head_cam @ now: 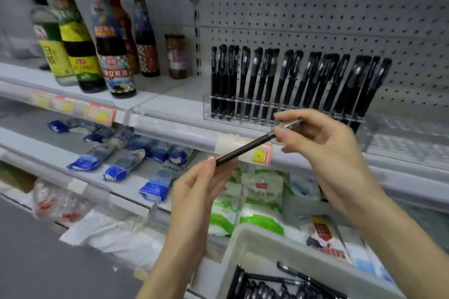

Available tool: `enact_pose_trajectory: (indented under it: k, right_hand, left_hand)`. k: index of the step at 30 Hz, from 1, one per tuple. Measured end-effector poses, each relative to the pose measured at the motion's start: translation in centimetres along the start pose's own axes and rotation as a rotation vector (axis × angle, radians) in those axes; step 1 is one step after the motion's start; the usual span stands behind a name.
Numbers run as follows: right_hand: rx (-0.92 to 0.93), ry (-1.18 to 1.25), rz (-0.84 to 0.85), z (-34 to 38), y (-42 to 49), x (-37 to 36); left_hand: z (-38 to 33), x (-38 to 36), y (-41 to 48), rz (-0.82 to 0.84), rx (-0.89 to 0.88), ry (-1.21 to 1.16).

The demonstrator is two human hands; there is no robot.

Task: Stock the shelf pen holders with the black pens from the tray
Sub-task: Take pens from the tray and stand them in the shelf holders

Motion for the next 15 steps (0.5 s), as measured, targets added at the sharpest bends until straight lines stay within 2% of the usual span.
enact_pose_trajectory:
  k: [3,5,7,10,15]
  right_hand:
    - [0.195,0.035,-0.066,4.0,3.6,-1.2]
    - [0.344,-0.047,-0.106,6.4,5.8,-2.0]
    - [0.501,-0.217,-0.135,7.9,7.7,-2.9]
    - [0.608,-0.419,-0.142,8.3,9.9,-4.2]
    - [0.59,-0.604,-0.088,6.8,11.4,-5.1]
  left_hand:
    - [-1.7,-0.3,2.2,-0.042,-0.237,0.179]
    - [-2.3,-0.2,4.3,-0.096,-0.447,0.467]
    - [-2.5,-0.6,6.3,-0.078,-0.566,0.734]
    - [-1.8,-1.1,8.7,-0.009,-0.555,0.866]
    - [-0.2,-0.7,10.7,0.04,-0.444,0.991]
Point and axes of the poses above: each hand's wrist, its own y-axis towards the middle knuckle, its own x-axis out of the back of the hand, z = x × y, the point moved 3 cm from there along y, towards the middle knuckle, and after that the axes turned 8 degrees about -z, right-handed, at the moved point
